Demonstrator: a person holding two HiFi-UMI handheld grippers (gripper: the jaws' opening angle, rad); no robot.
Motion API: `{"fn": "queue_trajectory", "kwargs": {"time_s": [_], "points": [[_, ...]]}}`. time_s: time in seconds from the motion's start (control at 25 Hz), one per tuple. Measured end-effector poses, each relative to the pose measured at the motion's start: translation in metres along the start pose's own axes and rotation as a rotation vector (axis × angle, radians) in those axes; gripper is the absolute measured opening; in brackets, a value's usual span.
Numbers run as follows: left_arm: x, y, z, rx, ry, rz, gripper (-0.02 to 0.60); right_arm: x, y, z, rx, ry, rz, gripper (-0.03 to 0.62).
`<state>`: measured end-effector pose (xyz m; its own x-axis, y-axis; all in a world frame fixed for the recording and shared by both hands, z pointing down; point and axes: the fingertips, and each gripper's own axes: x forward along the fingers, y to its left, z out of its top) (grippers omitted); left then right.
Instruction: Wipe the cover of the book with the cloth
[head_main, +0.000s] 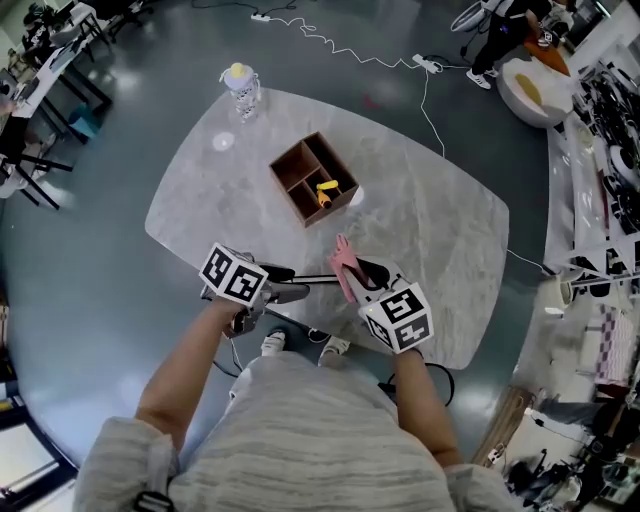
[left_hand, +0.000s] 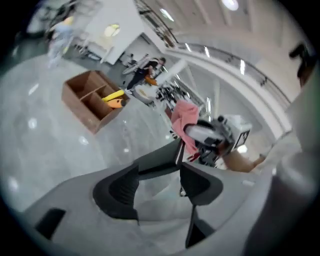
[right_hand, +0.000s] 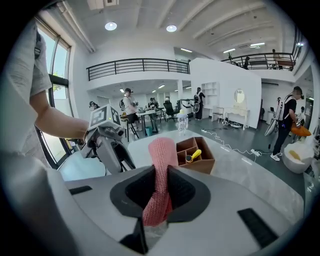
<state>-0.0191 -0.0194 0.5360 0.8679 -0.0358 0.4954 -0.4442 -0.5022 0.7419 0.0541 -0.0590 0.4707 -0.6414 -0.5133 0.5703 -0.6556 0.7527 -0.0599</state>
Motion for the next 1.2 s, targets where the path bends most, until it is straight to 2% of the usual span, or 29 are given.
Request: {"fn": "queue_trajectory", "kwargs": {"time_s": [0.08, 0.12, 0.28, 0.4, 0.44, 0.48, 0.52, 0.6, 0.64, 0.68, 0.72, 0.84, 0.88, 0.96, 1.12, 1.2], "points": [[-0.009, 0.003, -0.003, -0.217, -0.114, -0.102, 0.259, 0.000, -0.001, 0.000, 0.002, -0.007, -0.004, 0.057], [-0.013, 0.006, -0.005, -0.299, -0.154, -0.132, 0.261, 0.001, -0.001, 0.000, 0.004, -0.012, -0.007, 0.057], [-0.016, 0.019, -0.010, -0.556, -0.265, -0.199, 0.279, 0.004, -0.002, 0.000, 0.002, -0.017, -0.011, 0.057], [-0.017, 0.013, -0.007, -0.777, -0.360, -0.326, 0.281, 0.004, -0.001, 0.002, 0.002, -0.017, -0.012, 0.057], [-0.019, 0.008, -0.005, -0.806, -0.390, -0.367, 0.281, 0.003, -0.001, 0.002, 0.002, -0.018, -0.011, 0.057], [-0.022, 0.003, -0.004, -0.784, -0.405, -0.383, 0.282, 0.003, 0.000, 0.003, 0.002, -0.019, -0.009, 0.057], [-0.023, 0.001, -0.006, -0.700, -0.392, -0.355, 0.285, 0.003, -0.001, 0.003, 0.002, -0.020, -0.008, 0.057], [-0.021, 0.002, -0.015, -0.423, -0.303, -0.202, 0.291, 0.004, -0.001, 0.002, 0.002, -0.020, -0.007, 0.057], [-0.020, 0.004, -0.019, -0.311, -0.255, -0.137, 0.291, 0.005, -0.002, 0.002, 0.002, -0.020, -0.008, 0.057], [-0.019, 0.005, -0.020, -0.262, -0.227, -0.111, 0.291, 0.005, -0.002, 0.001, 0.002, -0.019, -0.009, 0.057], [-0.018, 0.006, -0.019, -0.277, -0.223, -0.123, 0.291, 0.006, -0.002, 0.001, 0.002, -0.017, -0.010, 0.057], [-0.018, 0.011, -0.009, -0.439, -0.272, -0.204, 0.293, 0.006, -0.003, 0.001, -0.001, -0.012, -0.013, 0.057], [-0.018, 0.011, -0.009, -0.444, -0.268, -0.205, 0.293, 0.006, -0.004, 0.001, -0.001, -0.011, -0.013, 0.057], [-0.015, 0.007, -0.014, -0.359, -0.218, -0.168, 0.293, 0.006, -0.004, 0.002, -0.001, -0.010, -0.014, 0.057], [-0.009, 0.007, -0.023, -0.082, -0.087, -0.037, 0.293, 0.008, -0.004, 0.003, 0.000, -0.006, -0.017, 0.057], [-0.008, 0.009, -0.021, -0.001, -0.068, 0.001, 0.293, 0.008, -0.005, 0.002, -0.003, -0.003, -0.018, 0.057]]}}
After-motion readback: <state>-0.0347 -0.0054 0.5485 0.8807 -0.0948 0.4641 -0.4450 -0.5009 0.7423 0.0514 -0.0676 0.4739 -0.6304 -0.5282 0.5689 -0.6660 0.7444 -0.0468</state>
